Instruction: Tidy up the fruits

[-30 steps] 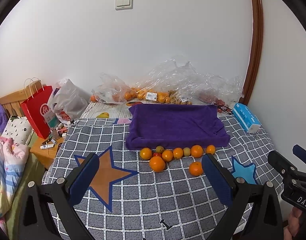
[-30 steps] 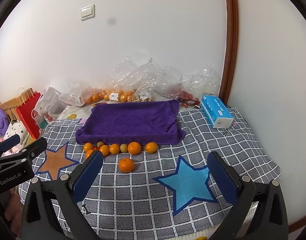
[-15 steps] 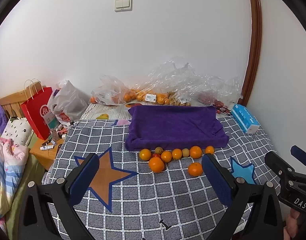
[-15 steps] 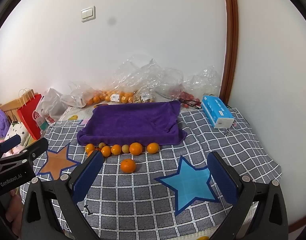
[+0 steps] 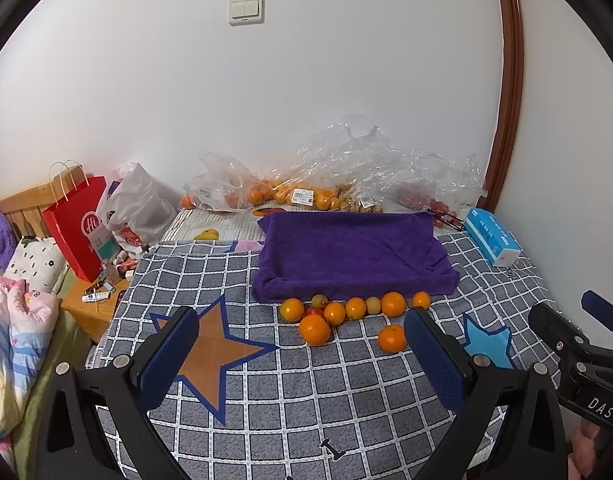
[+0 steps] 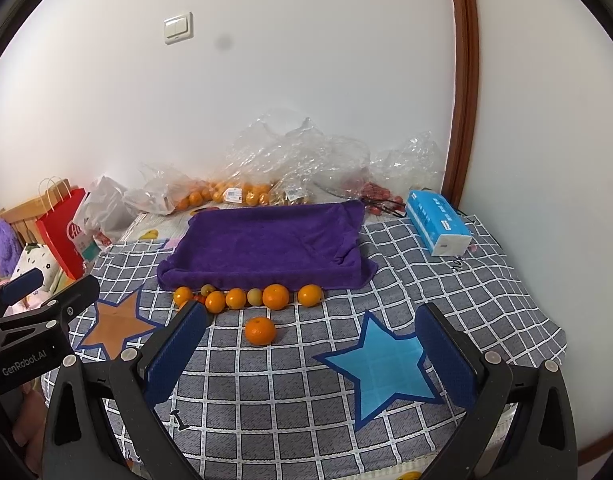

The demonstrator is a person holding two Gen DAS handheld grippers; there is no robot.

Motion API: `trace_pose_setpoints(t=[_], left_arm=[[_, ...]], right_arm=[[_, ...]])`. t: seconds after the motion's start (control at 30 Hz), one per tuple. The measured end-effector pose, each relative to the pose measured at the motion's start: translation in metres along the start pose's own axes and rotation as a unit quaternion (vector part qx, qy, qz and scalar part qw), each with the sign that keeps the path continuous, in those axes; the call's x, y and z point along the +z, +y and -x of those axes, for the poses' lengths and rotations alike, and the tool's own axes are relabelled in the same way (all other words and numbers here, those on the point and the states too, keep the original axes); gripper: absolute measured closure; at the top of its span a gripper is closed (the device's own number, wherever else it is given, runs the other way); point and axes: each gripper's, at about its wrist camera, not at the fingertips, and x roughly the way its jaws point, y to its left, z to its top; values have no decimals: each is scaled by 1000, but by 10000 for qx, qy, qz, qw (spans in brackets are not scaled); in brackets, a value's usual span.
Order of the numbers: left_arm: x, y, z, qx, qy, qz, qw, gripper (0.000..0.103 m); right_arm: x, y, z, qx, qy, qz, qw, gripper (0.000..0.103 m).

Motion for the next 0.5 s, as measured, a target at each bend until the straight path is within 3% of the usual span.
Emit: trace_pose_setpoints(t=[0.5], left_arm=[[2,3,-4,-18,9,29,10000,0]], right_arm=[[0,3,-7,3,2,22,10000,1]])
